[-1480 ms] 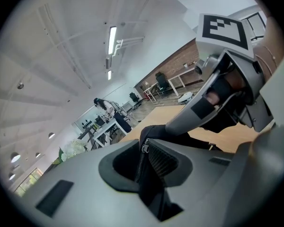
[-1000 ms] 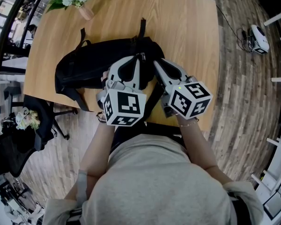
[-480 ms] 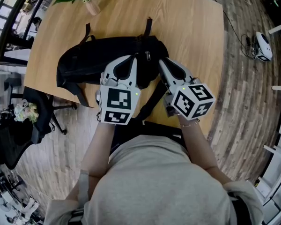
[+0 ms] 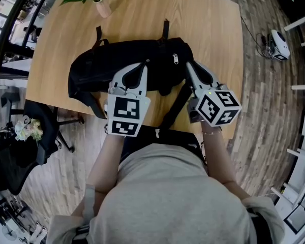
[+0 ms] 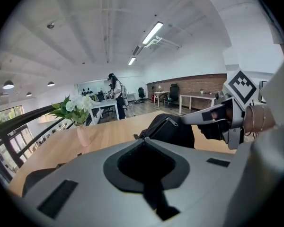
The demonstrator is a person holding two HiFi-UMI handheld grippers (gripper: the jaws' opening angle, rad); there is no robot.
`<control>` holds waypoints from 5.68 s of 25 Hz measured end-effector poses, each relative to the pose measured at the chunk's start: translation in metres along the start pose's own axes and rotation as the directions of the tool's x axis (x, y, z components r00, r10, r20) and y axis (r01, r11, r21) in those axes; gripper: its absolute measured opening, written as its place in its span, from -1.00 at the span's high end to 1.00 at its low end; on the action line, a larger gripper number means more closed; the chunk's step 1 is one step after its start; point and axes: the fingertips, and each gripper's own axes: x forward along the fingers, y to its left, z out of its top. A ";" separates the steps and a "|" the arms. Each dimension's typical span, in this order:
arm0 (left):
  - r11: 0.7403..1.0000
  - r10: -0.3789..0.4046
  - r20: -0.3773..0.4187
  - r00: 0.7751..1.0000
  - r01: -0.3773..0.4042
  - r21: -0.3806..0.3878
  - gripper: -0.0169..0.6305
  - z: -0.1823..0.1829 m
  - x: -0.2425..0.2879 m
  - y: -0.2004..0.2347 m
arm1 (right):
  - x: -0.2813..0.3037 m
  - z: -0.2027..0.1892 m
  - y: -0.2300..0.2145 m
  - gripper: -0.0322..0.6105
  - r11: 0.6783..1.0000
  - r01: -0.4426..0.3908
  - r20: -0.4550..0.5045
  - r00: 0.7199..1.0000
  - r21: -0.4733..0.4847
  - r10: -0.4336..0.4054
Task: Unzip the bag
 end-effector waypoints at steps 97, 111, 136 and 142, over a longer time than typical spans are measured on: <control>0.978 0.042 0.061 0.997 -0.029 -0.207 0.88 -0.053 -0.080 0.113 | 0.098 -0.054 0.177 0.81 0.535 -0.404 -0.457 0.889 -0.742 0.036; 0.977 0.100 0.036 0.994 -0.092 -0.192 0.88 -0.071 -0.099 0.149 | 0.104 -0.050 0.171 0.81 0.577 -0.356 -0.431 0.903 -0.735 0.008; 0.956 0.172 -0.024 0.985 -0.173 -0.235 0.88 -0.098 -0.120 0.193 | 0.107 -0.047 0.168 0.79 0.616 -0.298 -0.396 0.918 -0.729 -0.024; 0.951 0.190 -0.045 0.981 -0.195 -0.241 0.87 -0.101 -0.122 0.194 | 0.106 -0.046 0.169 0.73 0.614 -0.277 -0.375 0.926 -0.739 -0.033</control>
